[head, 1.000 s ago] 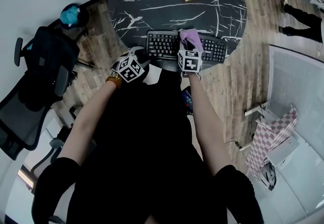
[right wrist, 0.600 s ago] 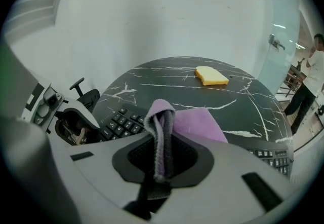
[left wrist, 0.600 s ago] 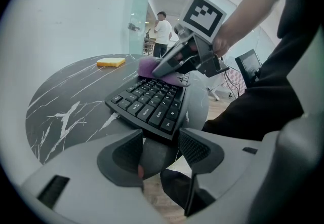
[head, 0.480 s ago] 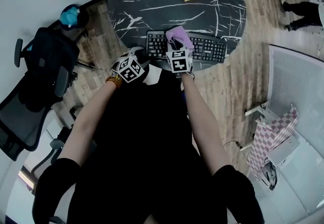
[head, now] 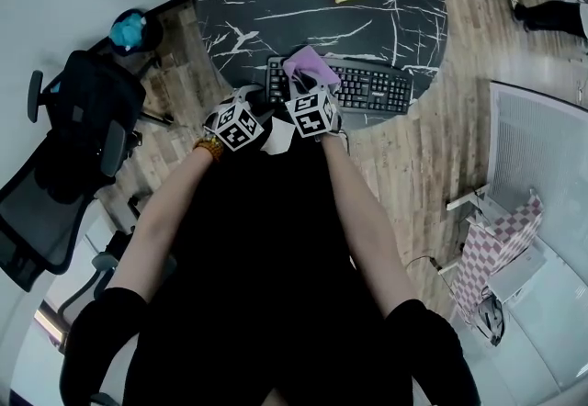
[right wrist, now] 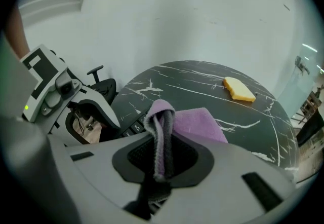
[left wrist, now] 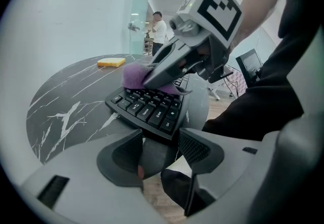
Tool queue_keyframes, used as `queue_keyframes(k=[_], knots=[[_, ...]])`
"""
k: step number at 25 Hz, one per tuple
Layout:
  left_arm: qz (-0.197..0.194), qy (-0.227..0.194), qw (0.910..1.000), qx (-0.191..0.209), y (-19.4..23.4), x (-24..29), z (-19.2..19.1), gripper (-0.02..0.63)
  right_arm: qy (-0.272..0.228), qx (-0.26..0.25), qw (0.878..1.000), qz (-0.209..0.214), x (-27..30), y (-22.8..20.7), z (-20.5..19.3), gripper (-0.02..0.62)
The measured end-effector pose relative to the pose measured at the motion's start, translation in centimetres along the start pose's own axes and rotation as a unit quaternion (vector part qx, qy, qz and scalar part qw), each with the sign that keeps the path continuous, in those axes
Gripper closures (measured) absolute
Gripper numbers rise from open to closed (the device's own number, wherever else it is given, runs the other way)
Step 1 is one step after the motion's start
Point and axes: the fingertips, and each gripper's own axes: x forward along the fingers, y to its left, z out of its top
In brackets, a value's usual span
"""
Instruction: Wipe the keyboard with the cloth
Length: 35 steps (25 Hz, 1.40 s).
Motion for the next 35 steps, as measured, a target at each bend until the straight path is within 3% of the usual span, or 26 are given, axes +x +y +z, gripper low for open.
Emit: queue_keyframes(k=[13, 15, 17, 19, 21, 25, 29, 35], knots=[[-0.001, 0.0, 1.0, 0.004, -0.1, -0.2, -0.1, 0.377, 0.006, -0.12, 0.991, 0.064, 1.1, 4.8, 1.2, 0.523], [-0.001, -0.001, 1.0, 0.005, 0.0, -0.1, -0.1, 0.377, -0.003, -0.112, 0.989, 0.101, 0.9, 5.1, 1.4, 0.523], [-0.001, 0.0, 1.0, 0.005, 0.0, -0.1, -0.1, 0.377, -0.029, -0.068, 0.986, 0.151, -0.1, 5.0, 2.3, 0.523], [0.0, 0.0, 1.0, 0.007, 0.1, -0.2, -0.1, 0.377, -0.073, -0.015, 0.984, 0.159, -2.2, 3.2, 3.9, 0.523], [-0.001, -0.001, 1.0, 0.009, 0.0, -0.2, -0.1, 0.377, -0.123, 0.044, 0.983, 0.13, -4.9, -0.4, 5.0, 0.523], [-0.002, -0.003, 0.9999, 0.01, 0.0, -0.2, -0.1, 0.377, -0.2, 0.142, 0.967, 0.064, -10.0, -8.5, 4.7, 0.523], [-0.001, -0.004, 0.9999, 0.01, 0.0, -0.3, -0.2, 0.377, -0.203, 0.178, 0.963, -0.02, -13.9, -15.4, 0.4, 0.523], [0.0, -0.004, 0.9999, 0.011, 0.1, -0.3, -0.2, 0.377, -0.174, 0.219, 0.953, -0.112, -18.1, -23.0, -7.0, 0.523]])
